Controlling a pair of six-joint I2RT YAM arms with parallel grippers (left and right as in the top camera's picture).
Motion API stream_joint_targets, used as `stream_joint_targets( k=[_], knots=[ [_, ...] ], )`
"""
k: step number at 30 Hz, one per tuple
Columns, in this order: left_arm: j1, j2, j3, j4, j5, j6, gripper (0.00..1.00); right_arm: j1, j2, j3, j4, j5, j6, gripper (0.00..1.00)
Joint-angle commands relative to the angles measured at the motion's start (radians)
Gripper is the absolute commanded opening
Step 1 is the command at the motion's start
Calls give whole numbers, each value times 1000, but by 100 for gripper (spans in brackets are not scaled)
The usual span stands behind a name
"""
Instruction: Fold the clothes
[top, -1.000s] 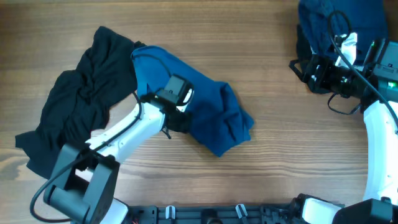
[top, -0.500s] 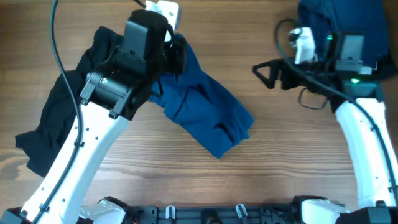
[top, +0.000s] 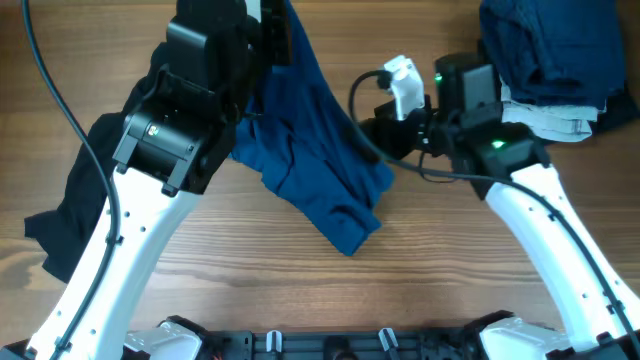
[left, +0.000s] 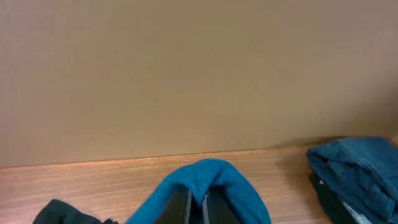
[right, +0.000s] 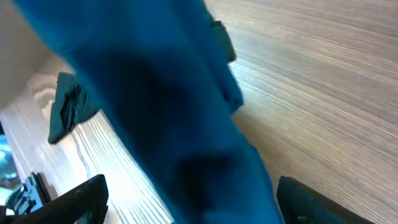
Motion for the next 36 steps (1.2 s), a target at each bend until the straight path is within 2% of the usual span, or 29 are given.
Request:
stream_joint_targets(
  k=[1, 3, 4, 5, 8, 9, 10, 16, 23, 26, 27, 28, 29, 31, 33, 36],
  knots=[
    [5, -11, 32, 17, -17, -9, 4, 65, 24, 11, 27, 125, 29, 88],
    [5, -11, 32, 18, -17, -9, 4, 92, 56, 11, 32, 136, 46, 83],
    [5, -11, 32, 19, -20, -9, 4, 103, 76, 11, 32, 137, 50, 75],
    [5, -11, 32, 21, -31, -9, 4, 109, 92, 11, 35, 137, 68, 66],
    [5, -11, 32, 33, -134, -5, 4, 111, 131, 11, 41, 175, 116, 24],
    [5, -14, 32, 39, -164, -1, 4, 110, 132, 11, 41, 201, 127, 15],
    [5, -18, 32, 44, -196, -1, 4, 110, 132, 11, 41, 224, 127, 11],
    [95, -121, 32, 63, -237, -2, 4, 101, 138, 11, 42, 308, 126, 11],
    [137, -283, 32, 53, -232, -2, 4, 101, 245, 11, 120, 304, 127, 11],
    [137, -301, 32, 24, -219, -3, 4, 101, 274, 11, 165, 227, 123, 9],
    [137, -301, 32, 19, -219, -3, 4, 101, 275, 11, 174, 189, 118, 12],
    [137, -296, 32, 13, -219, -2, 4, 101, 275, 11, 183, 148, 117, 23],
    [137, -292, 32, 12, -219, -2, 4, 101, 275, 11, 191, 97, 117, 47],
    [137, -286, 32, 13, -219, -2, 4, 102, 276, 11, 173, -8, 118, 66],
    [138, -285, 32, 13, -219, -2, 4, 108, 276, 11, 126, -11, 87, 69],
    [138, -285, 32, 13, -219, -2, 4, 108, 277, -12, 112, -6, -36, 70]
  ],
)
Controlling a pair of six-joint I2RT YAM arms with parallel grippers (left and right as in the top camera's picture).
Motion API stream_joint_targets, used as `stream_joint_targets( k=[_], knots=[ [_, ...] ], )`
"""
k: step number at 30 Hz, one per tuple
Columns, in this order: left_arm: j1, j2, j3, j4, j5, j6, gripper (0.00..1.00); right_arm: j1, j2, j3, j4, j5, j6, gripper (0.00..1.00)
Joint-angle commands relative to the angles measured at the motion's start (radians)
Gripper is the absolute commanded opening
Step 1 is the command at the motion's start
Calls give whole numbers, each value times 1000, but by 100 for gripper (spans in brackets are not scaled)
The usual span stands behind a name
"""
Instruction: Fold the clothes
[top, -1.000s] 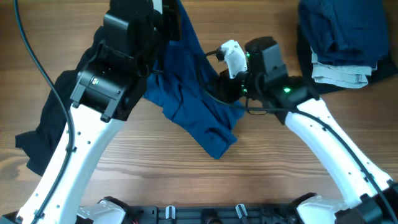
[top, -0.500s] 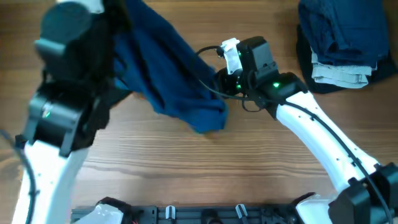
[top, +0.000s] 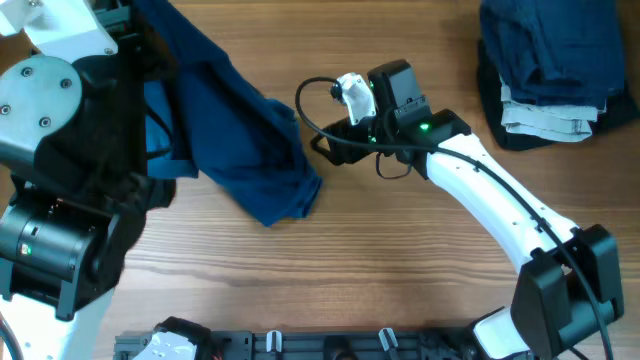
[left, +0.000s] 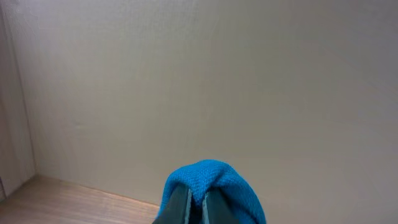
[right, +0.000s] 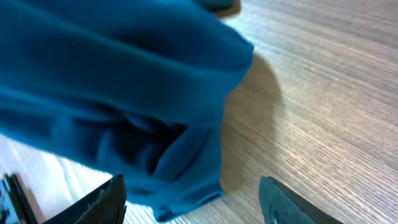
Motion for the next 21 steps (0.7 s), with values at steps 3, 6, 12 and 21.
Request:
stream_joint_targets(
  k=[3, 6, 12, 21],
  knots=[
    [6, -2, 27, 14, -2, -2, 4, 24, 65, -69, 135, -36, -192, 70],
    [6, -1, 27, 14, -2, -2, 4, 49, 163, -71, 240, -13, -196, 67],
    [6, 11, 27, 11, -2, -2, 4, 68, 298, -71, 430, 29, -194, 64],
    [6, 26, 27, -22, -8, -2, 4, 40, 328, -56, 591, 147, -72, 4]
  ],
)
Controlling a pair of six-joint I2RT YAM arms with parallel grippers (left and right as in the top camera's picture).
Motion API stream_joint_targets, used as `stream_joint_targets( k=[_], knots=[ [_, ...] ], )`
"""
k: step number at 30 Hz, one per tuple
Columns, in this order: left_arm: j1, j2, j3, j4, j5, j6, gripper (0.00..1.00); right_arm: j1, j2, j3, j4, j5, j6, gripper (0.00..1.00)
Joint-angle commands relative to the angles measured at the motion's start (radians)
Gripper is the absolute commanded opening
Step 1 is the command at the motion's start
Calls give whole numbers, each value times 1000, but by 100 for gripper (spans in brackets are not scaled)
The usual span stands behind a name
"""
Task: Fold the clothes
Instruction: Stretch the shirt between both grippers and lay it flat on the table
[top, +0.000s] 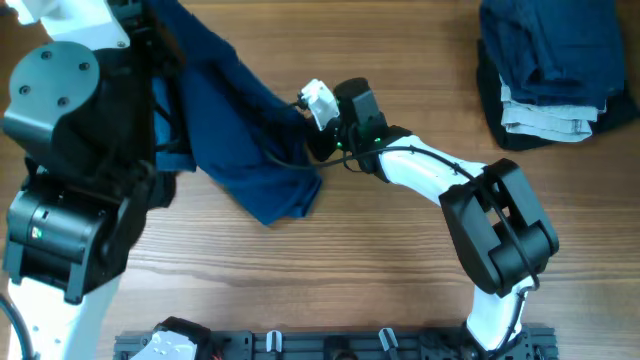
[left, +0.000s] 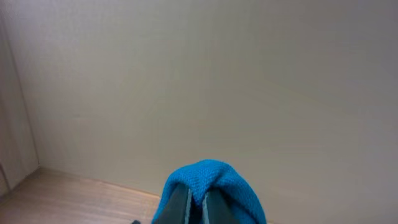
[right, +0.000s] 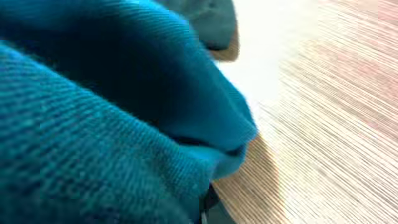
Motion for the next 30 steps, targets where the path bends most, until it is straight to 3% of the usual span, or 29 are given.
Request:
stream_joint_targets(
  k=[1, 7, 12, 15, 20, 23, 30],
  knots=[
    [6, -3, 27, -8, -13, -2, 4, -51, -21, 30, -67, 48, 73, 4],
    [6, -10, 27, -37, -66, 2, 4, -260, -329, 146, -449, 21, 27, 4],
    [6, -11, 27, -51, -66, 2, 4, -311, -508, 241, -678, 31, 11, 4],
    [6, -33, 27, -53, -67, 2, 4, -325, -562, 329, -856, 153, 11, 5],
    [62, -71, 27, 6, -69, 2, 4, -415, -584, 621, -1110, 156, 25, 4],
    [73, -140, 29, 29, -70, 2, 4, -474, -592, 852, -1336, 261, 75, 4],
    [72, -329, 29, -43, -58, -30, 4, -599, -704, 1159, -1575, 274, 141, 4]
  ],
)
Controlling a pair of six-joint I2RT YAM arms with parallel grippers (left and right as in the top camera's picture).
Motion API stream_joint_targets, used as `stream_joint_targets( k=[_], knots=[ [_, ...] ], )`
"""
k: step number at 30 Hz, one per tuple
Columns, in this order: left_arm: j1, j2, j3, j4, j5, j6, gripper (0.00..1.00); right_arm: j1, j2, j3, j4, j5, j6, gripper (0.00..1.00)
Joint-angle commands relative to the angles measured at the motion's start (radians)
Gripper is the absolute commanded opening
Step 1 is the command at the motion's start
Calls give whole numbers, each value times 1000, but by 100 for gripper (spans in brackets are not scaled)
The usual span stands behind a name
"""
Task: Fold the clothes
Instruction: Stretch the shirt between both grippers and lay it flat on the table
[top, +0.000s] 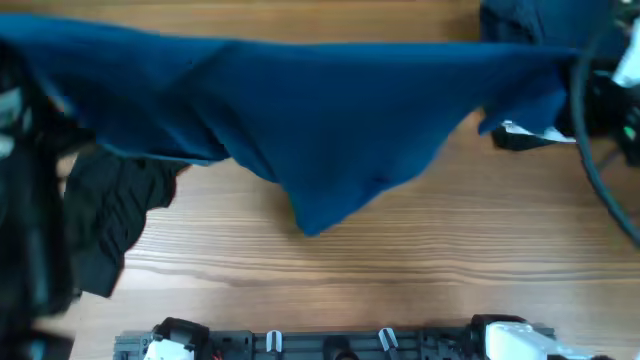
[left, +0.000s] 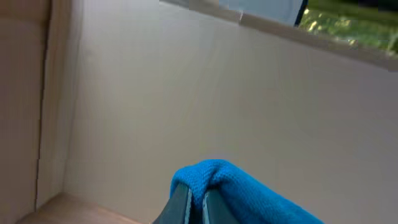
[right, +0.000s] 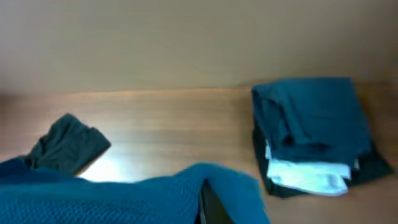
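Note:
A blue knit garment (top: 300, 110) hangs stretched across the whole overhead view, high above the wooden table (top: 400, 270), sagging to a point at the middle. My left gripper (left: 198, 202) is shut on one end of the blue garment (left: 249, 193), raised toward the wall. My right gripper (right: 205, 205) is shut on the other end of the blue garment (right: 124, 199). The arms are mostly hidden at the overhead view's left and right edges.
A black garment (top: 110, 210) lies crumpled at the table's left. A stack of folded clothes (right: 308, 134), dark blue over white, sits at the back right, partly hidden in the overhead view by the stretched cloth. A beige wall stands behind the table.
My right gripper, then at the garment near the table's centre left, now holds an end far to the right. The garment is lifted and spread wide between both grippers.
My left gripper held the blue garment up at the back centre, the rest heaped on the table, the right gripper open beside it. Then the left was at the far left with the right gripper reaching the cloth. Now both grippers hold it stretched out.

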Motion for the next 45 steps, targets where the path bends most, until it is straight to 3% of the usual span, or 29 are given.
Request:
stream_joint_targets(
  k=[1, 6, 12, 18, 25, 29, 36, 41, 42, 43, 44, 45],
  knots=[
    [12, -84, 29, -5, -18, -27, 4, -27, -66, 129, -61, 82, 37, 4],
    [12, -172, 29, -3, 85, -31, 4, -27, -120, 281, -182, 98, 32, 4],
    [12, -170, 28, -47, 106, -30, 4, -27, -90, 257, -182, 104, 31, 4],
    [12, 75, 28, -53, 2, -29, 4, -27, 170, 208, -182, 77, 9, 4],
    [21, 426, 28, 2, -4, -30, 4, -27, 536, 208, -71, 24, -16, 4],
    [58, 656, 28, 100, -3, -30, 4, -26, 764, 208, 27, 24, -16, 4],
    [74, 1022, 28, 422, 25, -30, 4, -18, 1083, 208, 295, 24, -12, 4],
    [74, 1202, 28, 654, 155, -30, 13, -8, 1209, 208, 456, 21, 40, 4],
    [74, 1252, 28, 746, 156, -30, 25, -8, 1225, 208, 498, 20, 62, 4],
    [74, 1283, 28, 808, 156, -30, 48, -8, 1239, 208, 537, 19, 71, 24],
    [74, 1315, 28, 874, 156, -30, 100, -8, 1239, 208, 575, 16, 71, 99],
    [74, 1333, 28, 912, 155, -30, 100, -8, 1239, 208, 598, 16, 71, 100]
  ],
)
